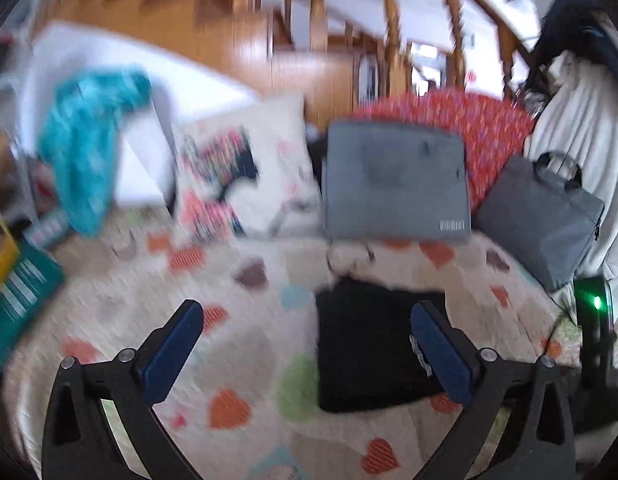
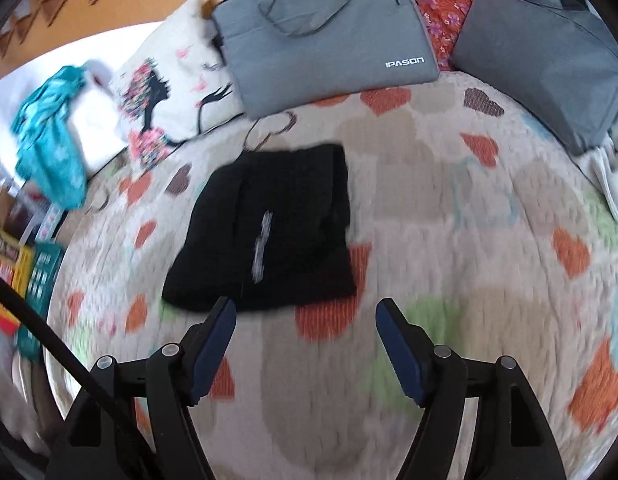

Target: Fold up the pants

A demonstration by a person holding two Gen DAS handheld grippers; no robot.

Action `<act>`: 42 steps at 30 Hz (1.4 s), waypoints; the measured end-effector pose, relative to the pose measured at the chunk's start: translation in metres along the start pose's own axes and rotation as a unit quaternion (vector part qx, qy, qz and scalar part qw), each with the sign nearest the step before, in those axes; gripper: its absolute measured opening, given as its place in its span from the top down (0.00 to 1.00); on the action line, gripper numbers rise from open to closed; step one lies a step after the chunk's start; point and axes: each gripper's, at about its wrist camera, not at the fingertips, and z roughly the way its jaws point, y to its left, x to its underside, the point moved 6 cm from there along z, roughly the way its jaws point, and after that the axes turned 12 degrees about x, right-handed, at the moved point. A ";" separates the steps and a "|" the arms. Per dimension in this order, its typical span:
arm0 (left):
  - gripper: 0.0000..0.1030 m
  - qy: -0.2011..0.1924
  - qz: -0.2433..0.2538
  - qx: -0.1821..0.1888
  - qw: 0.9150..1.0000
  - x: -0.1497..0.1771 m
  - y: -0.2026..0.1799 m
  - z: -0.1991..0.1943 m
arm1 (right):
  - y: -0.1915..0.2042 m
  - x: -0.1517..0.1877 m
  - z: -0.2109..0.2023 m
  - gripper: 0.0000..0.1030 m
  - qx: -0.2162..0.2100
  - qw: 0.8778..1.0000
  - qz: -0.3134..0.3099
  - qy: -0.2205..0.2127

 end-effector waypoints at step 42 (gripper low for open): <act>0.00 0.181 -0.037 -0.012 0.983 0.099 0.033 0.066 | 0.042 0.044 0.050 0.25 0.034 0.995 -0.089 0.035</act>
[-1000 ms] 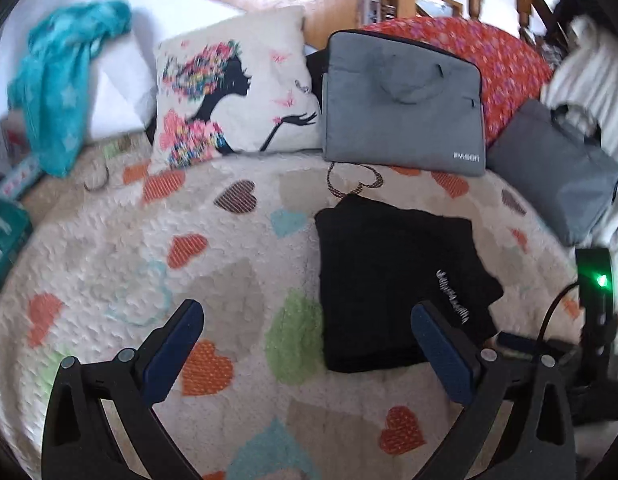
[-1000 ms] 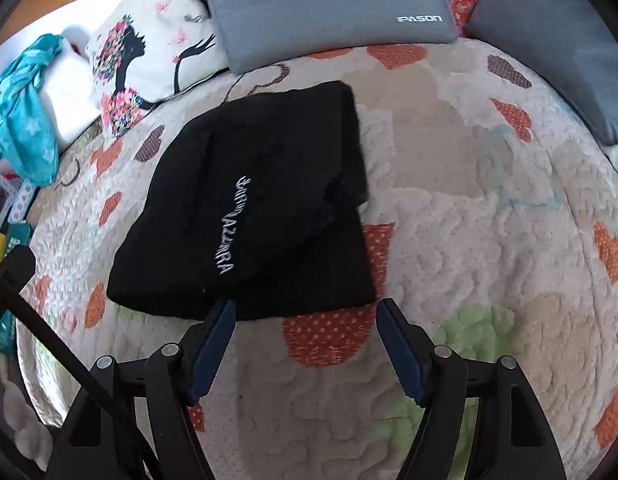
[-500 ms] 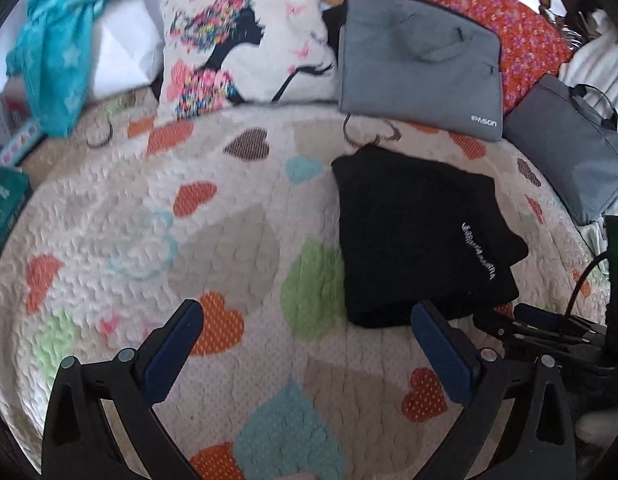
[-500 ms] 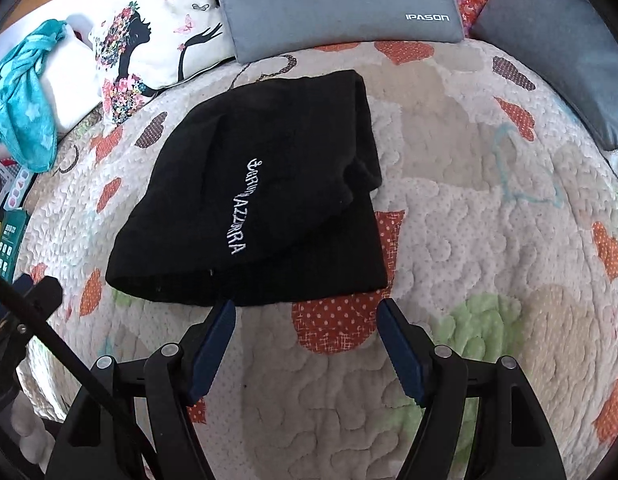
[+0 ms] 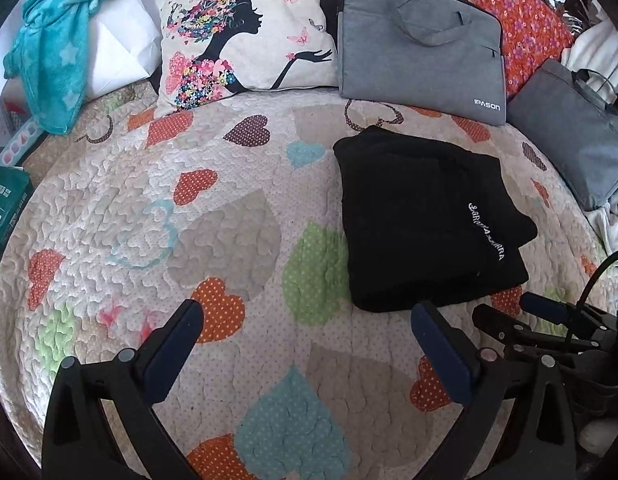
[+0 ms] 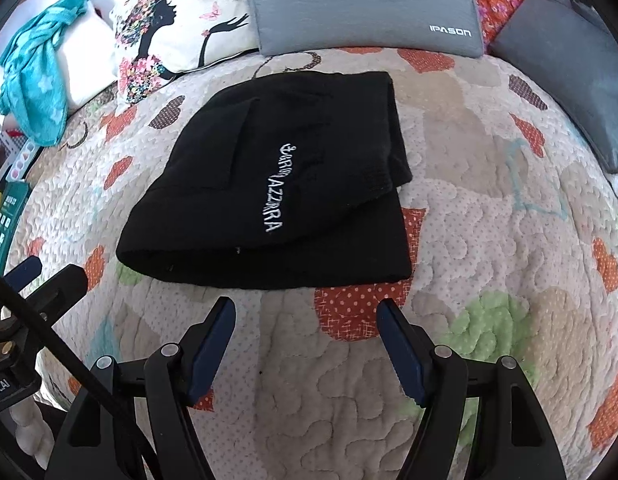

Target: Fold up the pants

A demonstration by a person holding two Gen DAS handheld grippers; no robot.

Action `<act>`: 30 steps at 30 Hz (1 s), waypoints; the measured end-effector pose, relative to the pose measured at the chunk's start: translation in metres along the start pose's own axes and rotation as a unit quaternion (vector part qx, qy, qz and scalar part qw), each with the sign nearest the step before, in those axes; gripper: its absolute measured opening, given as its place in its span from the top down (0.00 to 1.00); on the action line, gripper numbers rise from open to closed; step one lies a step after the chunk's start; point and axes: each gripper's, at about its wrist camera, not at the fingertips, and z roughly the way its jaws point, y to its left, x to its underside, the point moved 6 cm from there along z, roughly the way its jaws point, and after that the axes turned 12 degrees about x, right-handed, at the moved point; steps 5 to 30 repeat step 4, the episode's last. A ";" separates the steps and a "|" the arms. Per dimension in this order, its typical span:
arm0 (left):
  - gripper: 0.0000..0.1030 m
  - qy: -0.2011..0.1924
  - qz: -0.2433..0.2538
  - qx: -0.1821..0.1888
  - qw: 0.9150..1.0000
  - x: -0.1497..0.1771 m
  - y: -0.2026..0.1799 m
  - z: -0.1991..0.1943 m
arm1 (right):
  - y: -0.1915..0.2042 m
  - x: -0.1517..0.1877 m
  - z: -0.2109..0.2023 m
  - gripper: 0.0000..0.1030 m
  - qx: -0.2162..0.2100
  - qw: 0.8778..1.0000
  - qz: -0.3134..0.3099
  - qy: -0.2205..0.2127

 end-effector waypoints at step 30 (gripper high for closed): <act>0.00 0.011 -0.006 0.008 1.000 0.002 0.002 0.004 | 0.004 0.001 -0.001 0.25 0.000 1.000 -0.008 -0.002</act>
